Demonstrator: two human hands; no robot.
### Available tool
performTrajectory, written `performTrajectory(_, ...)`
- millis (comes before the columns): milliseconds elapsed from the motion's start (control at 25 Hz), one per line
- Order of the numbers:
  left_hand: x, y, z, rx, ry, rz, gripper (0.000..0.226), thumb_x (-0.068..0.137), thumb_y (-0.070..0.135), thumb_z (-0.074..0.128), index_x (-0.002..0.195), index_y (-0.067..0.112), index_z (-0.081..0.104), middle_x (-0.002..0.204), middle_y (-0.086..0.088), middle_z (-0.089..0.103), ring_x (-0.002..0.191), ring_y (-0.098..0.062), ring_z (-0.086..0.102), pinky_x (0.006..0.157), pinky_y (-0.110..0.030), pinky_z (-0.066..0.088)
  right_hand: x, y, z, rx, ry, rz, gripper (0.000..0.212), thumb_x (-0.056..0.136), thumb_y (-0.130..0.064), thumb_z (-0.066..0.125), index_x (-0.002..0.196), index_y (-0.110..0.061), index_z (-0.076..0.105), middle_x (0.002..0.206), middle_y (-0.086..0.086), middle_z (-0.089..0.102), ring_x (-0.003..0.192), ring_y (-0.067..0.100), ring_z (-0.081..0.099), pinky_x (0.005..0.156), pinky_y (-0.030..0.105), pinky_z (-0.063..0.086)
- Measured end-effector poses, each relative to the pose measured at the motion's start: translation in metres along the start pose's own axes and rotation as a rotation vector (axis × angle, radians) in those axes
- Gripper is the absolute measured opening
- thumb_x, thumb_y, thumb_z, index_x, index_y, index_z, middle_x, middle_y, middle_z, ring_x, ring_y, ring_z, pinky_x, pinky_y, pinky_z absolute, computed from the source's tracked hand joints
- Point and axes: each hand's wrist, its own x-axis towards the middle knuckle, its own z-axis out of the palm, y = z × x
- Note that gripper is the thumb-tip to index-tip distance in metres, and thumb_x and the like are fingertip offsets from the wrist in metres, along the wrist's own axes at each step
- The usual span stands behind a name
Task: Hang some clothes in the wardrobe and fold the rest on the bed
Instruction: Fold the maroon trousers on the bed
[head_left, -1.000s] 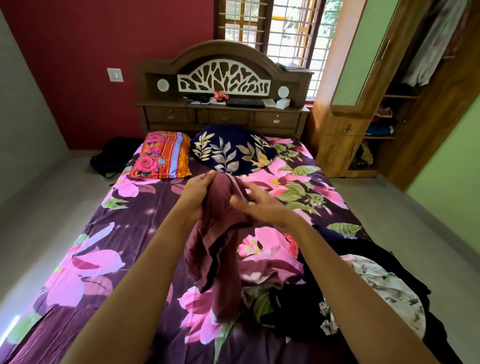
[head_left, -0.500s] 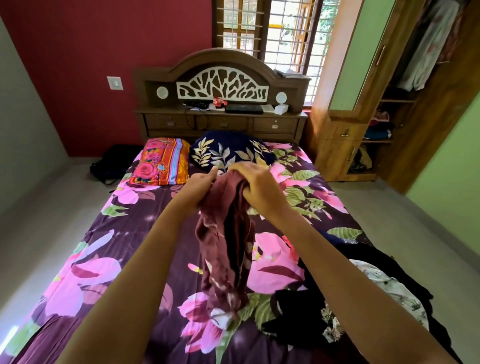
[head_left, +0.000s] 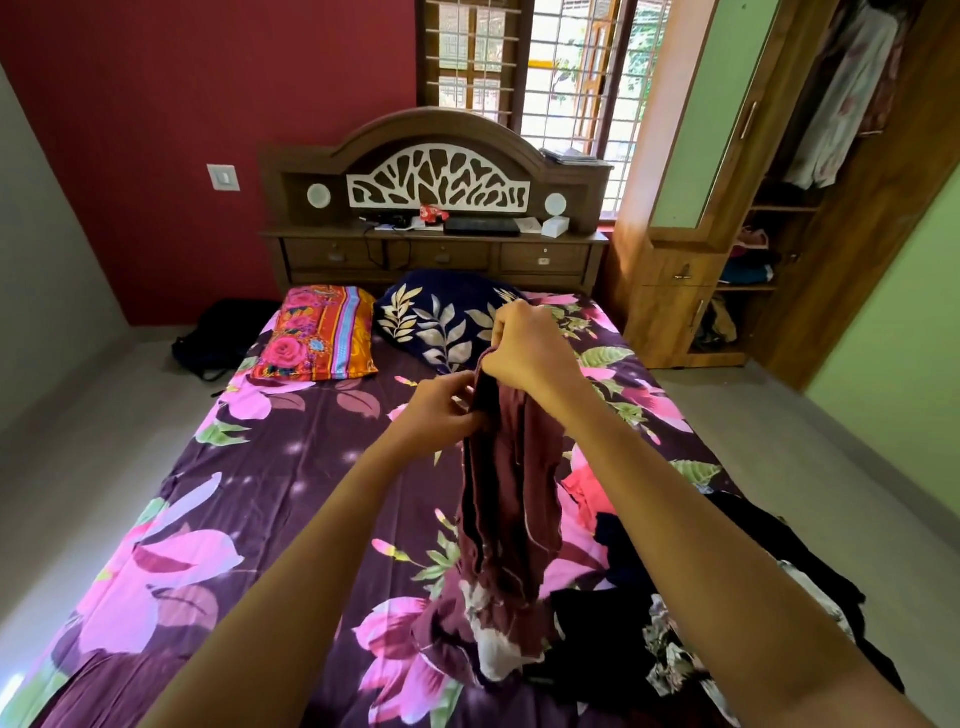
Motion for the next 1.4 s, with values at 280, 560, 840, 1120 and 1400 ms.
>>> performTrajectory(280, 0.007, -0.015, -0.007, 0.235, -0.003, -0.136, 0.013, 0.087, 0.000, 0.055, 0.092, 0.003, 0.066, 0.078, -0.010, 0.060, 0.072, -0.020, 0.053, 0.061, -0.025, 0.034, 0.001, 0.028, -0.031, 0.368, -0.114, 0.072, 0.028, 0.058, 0.000, 0.081, 0.075, -0.016, 0.065, 0.084, 0.015, 0.067, 0.070, 0.015, 0.059, 0.065, 0.034, 0.053)
performTrajectory(560, 0.015, -0.013, -0.040, 0.151, 0.160, -0.005, 0.006, 0.086, 0.011, 0.066, 0.091, 0.008, 0.066, 0.074, 0.000, 0.061, 0.068, -0.012, 0.054, 0.064, -0.029, 0.043, 0.001, 0.062, -0.034, 0.237, 0.012, -0.073, 0.025, 0.083, -0.027, 0.071, 0.093, -0.003, 0.073, 0.086, 0.017, 0.069, 0.076, 0.025, 0.060, 0.067, 0.030, 0.044)
performTrajectory(840, 0.002, -0.041, -0.041, 0.333, 0.190, -0.228, 0.025, 0.085, 0.017, 0.050, 0.080, -0.004, 0.063, 0.072, -0.016, 0.061, 0.072, -0.028, 0.059, 0.063, -0.034, 0.035, 0.007, 0.069, -0.034, 0.469, 0.624, 0.012, 0.021, 0.094, -0.024, 0.058, 0.086, -0.004, 0.062, 0.069, -0.011, 0.052, 0.063, -0.002, 0.048, 0.059, 0.005, 0.037)
performTrajectory(1120, -0.012, -0.009, -0.047, -0.785, 0.099, -0.363, 0.036, 0.096, 0.007, 0.037, 0.080, 0.009, 0.069, 0.067, 0.000, 0.072, 0.061, -0.010, 0.068, 0.057, -0.019, 0.054, -0.013, 0.086, -0.053, 0.792, 0.074, 0.167, 0.008, 0.080, -0.010, 0.072, 0.084, -0.003, 0.071, 0.061, -0.007, 0.066, 0.058, 0.001, 0.061, 0.059, 0.015, 0.048)
performTrajectory(1400, 0.017, -0.006, -0.052, -0.448, 0.457, -0.265, 0.021, 0.095, 0.008, 0.051, 0.110, 0.001, 0.063, 0.070, 0.009, 0.066, 0.068, -0.006, 0.060, 0.061, -0.013, 0.049, -0.005, 0.099, -0.038, 0.745, 0.133, 0.420, 0.018, 0.074, -0.013, 0.080, 0.084, -0.001, 0.070, 0.069, 0.003, 0.065, 0.064, 0.012, 0.061, 0.067, 0.027, 0.053)
